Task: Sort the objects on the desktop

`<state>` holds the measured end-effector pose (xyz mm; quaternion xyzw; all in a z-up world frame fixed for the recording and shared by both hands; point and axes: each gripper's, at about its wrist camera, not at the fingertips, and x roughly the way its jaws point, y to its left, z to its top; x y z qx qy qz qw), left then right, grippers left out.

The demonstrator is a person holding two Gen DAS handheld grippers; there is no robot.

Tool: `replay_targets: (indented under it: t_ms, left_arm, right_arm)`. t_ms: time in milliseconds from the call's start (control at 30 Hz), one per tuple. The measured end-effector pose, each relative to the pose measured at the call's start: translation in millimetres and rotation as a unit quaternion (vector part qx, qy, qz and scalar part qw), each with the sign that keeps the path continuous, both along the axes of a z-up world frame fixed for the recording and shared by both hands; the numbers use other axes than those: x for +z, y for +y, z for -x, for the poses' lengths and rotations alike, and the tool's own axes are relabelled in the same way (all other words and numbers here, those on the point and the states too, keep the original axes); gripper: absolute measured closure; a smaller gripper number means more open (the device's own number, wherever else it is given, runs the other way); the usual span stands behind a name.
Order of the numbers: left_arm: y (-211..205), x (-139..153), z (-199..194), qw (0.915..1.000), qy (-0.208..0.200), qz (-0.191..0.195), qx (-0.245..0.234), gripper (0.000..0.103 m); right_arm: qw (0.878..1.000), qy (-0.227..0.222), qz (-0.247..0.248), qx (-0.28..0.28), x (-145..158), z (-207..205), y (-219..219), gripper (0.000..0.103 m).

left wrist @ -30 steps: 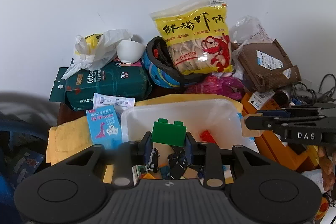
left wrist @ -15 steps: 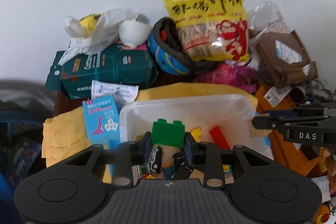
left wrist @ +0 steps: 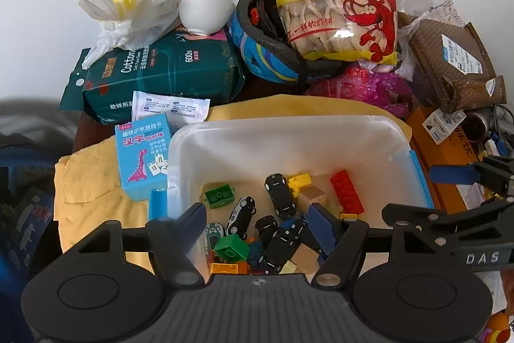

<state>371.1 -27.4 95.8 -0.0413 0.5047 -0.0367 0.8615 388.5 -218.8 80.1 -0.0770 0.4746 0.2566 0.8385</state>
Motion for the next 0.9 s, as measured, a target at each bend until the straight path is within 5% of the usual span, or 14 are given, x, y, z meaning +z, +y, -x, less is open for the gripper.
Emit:
replay_targets:
  t_ms: [900]
  left_arm:
    - [-10, -18, -10, 0.9991, 0.034, -0.025, -0.005, 0.025]
  right_arm:
    - [1.0, 0.016, 0.013, -0.001, -12, -1, -1, 0.014]
